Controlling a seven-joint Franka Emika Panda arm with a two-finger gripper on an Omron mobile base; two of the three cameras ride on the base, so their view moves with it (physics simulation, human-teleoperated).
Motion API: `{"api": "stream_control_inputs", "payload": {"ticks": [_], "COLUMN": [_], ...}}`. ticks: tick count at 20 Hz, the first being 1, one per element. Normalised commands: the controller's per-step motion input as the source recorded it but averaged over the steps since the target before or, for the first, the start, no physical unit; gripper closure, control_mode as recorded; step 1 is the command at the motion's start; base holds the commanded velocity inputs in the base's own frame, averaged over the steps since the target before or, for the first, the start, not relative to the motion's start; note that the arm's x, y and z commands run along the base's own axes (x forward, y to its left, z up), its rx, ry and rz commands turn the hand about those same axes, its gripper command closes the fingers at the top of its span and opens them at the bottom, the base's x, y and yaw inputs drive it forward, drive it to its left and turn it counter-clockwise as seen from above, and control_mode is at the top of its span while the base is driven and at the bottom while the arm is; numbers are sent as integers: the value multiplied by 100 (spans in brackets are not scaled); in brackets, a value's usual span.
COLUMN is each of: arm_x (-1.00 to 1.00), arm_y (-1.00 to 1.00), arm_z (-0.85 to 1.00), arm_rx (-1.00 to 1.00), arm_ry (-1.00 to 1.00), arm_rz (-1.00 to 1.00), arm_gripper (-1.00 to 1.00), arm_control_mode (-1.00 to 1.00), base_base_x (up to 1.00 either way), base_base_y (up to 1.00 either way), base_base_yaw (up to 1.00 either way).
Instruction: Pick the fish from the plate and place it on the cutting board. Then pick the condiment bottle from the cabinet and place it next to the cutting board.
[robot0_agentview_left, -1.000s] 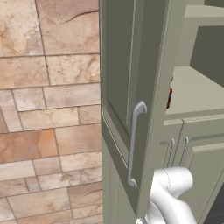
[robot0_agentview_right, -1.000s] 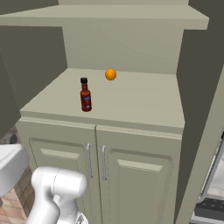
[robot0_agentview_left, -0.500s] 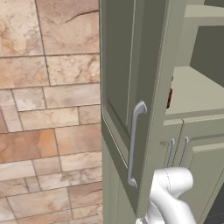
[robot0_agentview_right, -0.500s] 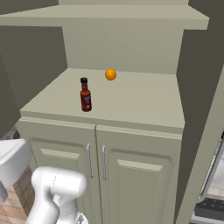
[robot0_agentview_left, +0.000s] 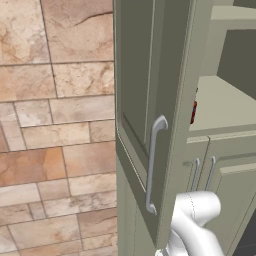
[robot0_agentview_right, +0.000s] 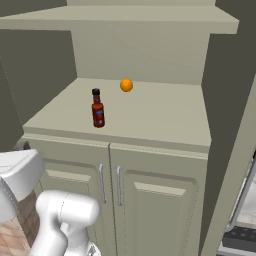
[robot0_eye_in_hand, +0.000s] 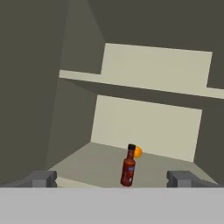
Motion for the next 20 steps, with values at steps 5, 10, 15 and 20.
{"api": "stream_control_inputs", "payload": {"ticks": [5, 10, 15, 20], "arm_x": [22, 19, 26, 37], "arm_y": [12, 15, 9, 2], "arm_z": [-28, -35, -42, -50], "arm_rx": [0, 0, 0, 0], "arm_ry": [-15, -16, -17, -15], "arm_rz": [0, 0, 0, 0], "arm_gripper": [-100, -100, -100, -100], "arm_control_mode": [-100, -100, -100, -100], "base_base_x": [0, 0, 0, 0], "base_base_y": [0, 0, 0, 0], "base_base_yaw": [0, 0, 0, 0]}}
